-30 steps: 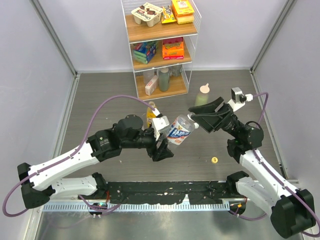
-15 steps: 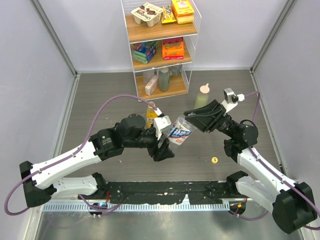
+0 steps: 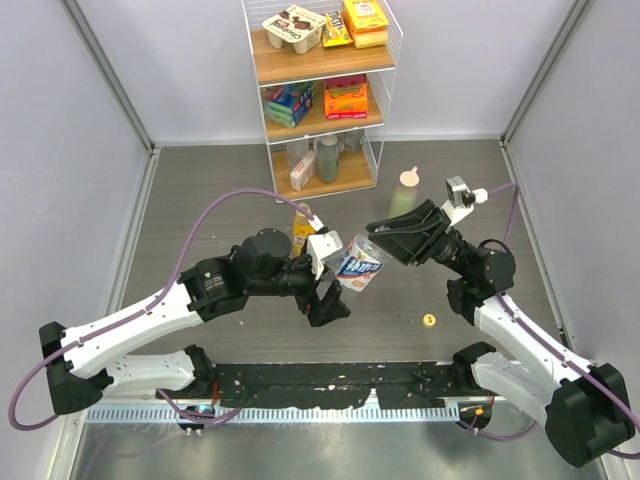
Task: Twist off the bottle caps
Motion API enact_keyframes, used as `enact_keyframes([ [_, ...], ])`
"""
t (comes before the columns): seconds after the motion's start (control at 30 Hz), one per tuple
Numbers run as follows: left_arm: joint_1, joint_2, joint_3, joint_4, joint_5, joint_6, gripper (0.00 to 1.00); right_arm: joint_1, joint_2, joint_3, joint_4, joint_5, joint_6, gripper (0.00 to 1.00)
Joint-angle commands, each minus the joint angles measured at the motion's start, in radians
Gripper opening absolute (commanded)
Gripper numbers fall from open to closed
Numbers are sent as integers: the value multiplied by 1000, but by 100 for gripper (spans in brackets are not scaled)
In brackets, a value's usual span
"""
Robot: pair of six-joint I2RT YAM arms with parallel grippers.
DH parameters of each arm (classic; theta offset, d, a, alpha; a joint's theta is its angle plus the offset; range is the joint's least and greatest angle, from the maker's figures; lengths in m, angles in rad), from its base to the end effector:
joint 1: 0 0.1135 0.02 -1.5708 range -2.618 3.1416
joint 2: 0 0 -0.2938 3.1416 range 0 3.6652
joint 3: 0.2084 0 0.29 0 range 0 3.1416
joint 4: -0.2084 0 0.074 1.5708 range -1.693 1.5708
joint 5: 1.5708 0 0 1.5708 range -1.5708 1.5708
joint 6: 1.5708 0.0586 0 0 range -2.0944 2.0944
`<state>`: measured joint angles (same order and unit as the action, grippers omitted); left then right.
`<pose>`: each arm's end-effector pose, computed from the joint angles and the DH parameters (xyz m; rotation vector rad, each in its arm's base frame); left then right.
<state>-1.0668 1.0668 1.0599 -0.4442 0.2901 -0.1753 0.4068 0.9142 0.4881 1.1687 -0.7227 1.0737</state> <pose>0.1202 -0.2527 0.3721 1.1125 1.8684 -1.0470 0.1782 0.1190 0.3633 -0.4348 1.0989 1.6252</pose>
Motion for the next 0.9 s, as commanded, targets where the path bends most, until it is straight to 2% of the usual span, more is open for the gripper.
enact_keyframes([
  [0.0, -4, -10, 51, 39, -65, 26, 99, 17, -3, 21, -4, -18, -4, 2],
  [0.27, -4, -36, 41, 52, -91, 43, 100, 13, -35, 41, -145, -23, -113, 2],
  [0.4, -5, -65, 41, 45, -155, 65, 100, 15, -61, 76, -331, -23, -242, 2],
  [0.6, -5, -120, 75, 15, -440, 97, 100, 13, -130, 139, -754, 133, -564, 2],
  [0.67, -4, -145, 74, 16, -520, 111, 100, 13, -140, 152, -803, 225, -615, 2],
  [0.87, -4, -206, 38, 24, -629, 132, 100, 35, -80, 155, -830, 331, -669, 1],
])
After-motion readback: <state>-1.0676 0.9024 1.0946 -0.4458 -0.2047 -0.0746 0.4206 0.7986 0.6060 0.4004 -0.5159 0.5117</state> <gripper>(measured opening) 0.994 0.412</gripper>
